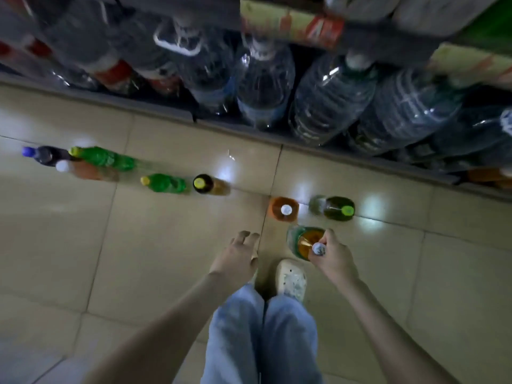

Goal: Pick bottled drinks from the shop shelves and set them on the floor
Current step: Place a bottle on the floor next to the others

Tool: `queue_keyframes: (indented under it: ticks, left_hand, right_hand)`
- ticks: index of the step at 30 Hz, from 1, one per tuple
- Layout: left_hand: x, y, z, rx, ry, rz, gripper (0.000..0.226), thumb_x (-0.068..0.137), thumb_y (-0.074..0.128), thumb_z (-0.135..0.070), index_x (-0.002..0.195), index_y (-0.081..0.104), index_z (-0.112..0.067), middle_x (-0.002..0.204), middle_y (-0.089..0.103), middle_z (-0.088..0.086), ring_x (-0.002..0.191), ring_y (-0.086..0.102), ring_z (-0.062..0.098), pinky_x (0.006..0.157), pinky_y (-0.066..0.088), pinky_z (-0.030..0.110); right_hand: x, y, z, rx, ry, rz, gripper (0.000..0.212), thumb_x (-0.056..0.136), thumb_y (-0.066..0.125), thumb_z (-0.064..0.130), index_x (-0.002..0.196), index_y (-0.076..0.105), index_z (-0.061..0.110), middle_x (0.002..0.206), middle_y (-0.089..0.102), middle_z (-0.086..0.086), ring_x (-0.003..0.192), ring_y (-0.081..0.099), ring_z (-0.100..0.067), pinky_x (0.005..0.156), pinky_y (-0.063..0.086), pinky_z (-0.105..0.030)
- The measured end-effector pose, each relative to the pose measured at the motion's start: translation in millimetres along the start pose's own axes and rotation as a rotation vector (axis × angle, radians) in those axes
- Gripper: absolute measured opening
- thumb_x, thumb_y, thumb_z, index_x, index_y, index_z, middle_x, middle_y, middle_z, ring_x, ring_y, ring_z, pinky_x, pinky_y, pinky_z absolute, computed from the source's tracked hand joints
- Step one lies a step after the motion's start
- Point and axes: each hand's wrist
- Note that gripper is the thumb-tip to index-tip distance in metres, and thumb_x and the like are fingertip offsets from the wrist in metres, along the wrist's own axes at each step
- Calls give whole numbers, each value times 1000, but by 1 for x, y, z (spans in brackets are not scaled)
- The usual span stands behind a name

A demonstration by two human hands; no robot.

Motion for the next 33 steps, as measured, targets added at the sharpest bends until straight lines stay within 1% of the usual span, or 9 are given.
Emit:
queue_keyframes:
  ticks: [5,12,15,17,19,21,23,28,33]
  left_hand:
    - [64,73,5,-40,17,11,63,94,48,-15,150,21,-24,152,25,4,126,45,30,99,44,43]
    - [116,113,-23,-250,29,-129,55,93,52,-18,145,33,-19,143,38,8,117,51,31,89,41,34]
    - [123,112,-44,-310,116,-186,49,91,53,-13,139,42,-17,139,43,10,111,53,32,83,41,32]
    - [126,108,-55,-347,155,-231,49,90,54,-10,137,45,-16,138,44,11,108,54,34,83,43,35]
    - [128,106,-60,-361,170,-264,46,89,54,-9,134,46,-15,136,46,9,106,55,32,81,42,32]
    - [128,105,-60,-365,184,-268,43,90,55,-10,131,47,-16,132,48,6,107,56,27,78,40,28]
    - [128,104,-59,-366,192,-282,40,90,55,-10,128,49,-15,130,50,5,108,57,26,77,41,28]
    - [105,86,-57,-374,158,-333,31,90,57,-11,121,56,-14,126,53,6,102,59,27,75,39,25]
    - [43,31,-86,-385,234,-381,32,90,59,-13,122,57,-14,123,56,6,98,61,26,77,43,29]
  right_hand:
    - [59,56,-57,21,0,-26,33,85,68,17,110,47,10,98,68,-10,89,67,-32,64,40,-27]
    - [92,88,-99,52,32,-100,19,94,53,15,111,45,14,100,67,-12,92,66,-32,67,43,-29]
    - [97,77,-101,-12,81,-141,40,95,53,31,130,39,15,112,65,-16,100,63,-36,73,46,-36]
    - [103,60,-98,-37,79,-279,63,92,56,41,142,28,17,120,59,-17,105,58,-37,75,46,-40]
    - [119,39,-95,-56,74,-407,69,92,58,41,146,21,21,126,51,-19,110,52,-39,80,47,-44]
    - [141,22,-93,-62,117,-330,58,95,56,32,144,25,22,125,51,-22,110,53,-40,83,47,-44]
    - [158,14,-90,-62,119,-227,42,97,52,17,135,33,16,114,59,-23,101,59,-40,76,48,-40]
    - [147,3,-78,2,-16,-237,24,91,58,7,111,44,9,96,64,-17,88,63,-37,70,51,-40]
    - [72,-42,-48,181,-38,-316,25,83,65,10,89,41,17,68,54,2,62,54,-16,48,30,-21]
Point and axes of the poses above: each hand's wrist, its own x-axis towards the middle knuckle, its own y-axis out of the palm, z = x × y
